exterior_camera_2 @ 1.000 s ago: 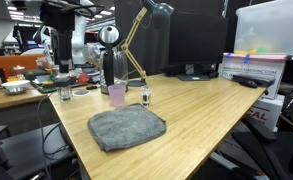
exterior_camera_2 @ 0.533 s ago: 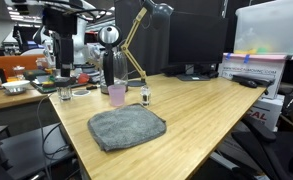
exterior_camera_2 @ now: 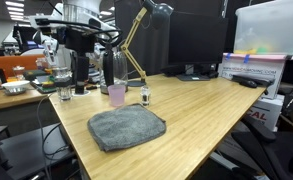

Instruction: Fold the towel

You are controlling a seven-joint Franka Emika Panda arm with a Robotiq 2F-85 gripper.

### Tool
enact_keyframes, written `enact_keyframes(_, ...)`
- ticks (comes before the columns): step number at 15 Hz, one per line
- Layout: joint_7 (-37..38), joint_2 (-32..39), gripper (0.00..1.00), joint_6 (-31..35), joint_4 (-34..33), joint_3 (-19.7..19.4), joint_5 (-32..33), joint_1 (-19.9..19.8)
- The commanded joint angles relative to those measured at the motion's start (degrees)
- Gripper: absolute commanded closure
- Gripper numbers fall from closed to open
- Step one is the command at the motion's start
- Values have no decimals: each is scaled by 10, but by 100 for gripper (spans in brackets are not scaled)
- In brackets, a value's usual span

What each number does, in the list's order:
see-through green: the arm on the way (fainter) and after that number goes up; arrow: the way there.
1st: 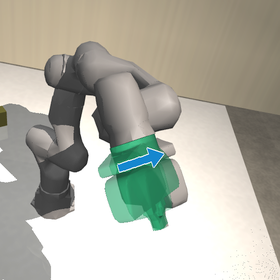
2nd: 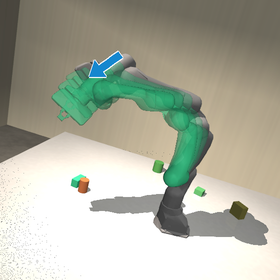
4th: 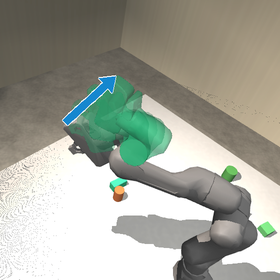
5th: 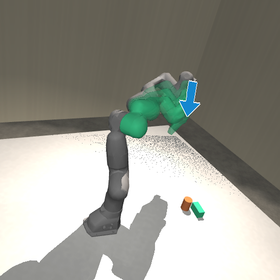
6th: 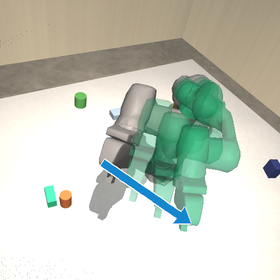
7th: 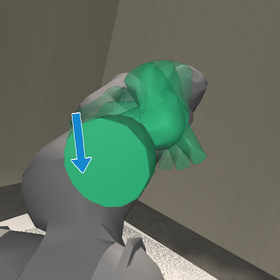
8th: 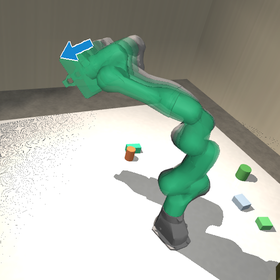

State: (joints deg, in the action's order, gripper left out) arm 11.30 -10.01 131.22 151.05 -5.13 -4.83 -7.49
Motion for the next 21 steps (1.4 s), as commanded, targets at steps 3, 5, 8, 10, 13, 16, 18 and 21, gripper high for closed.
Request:
enact_keyframes(3, 11, 29, 0, 2, -11, -2, -7, 3)
enact_keyframes(5, 11, 24, 0, 2, -11, -2, -7, 3)
enact_keyframes(8, 11, 22, 0, 2, -10, -2, -7, 3)
enact_keyframes(10, 11, 22, 0, 2, -10, -2, -7, 3)
enact_keyframes(13, 38, 48, 0, 14, -22, -5, -20, -1)
enact_keyframes(16, 72, 78, 0, 43, -33, -13, -41, -4)
enact_keyframes(18, 87, 96, 0, 65, -42, -18, -61, -3)
enact_keyframes(21, 112, 122, 0, 99, -53, -23, -90, -3)
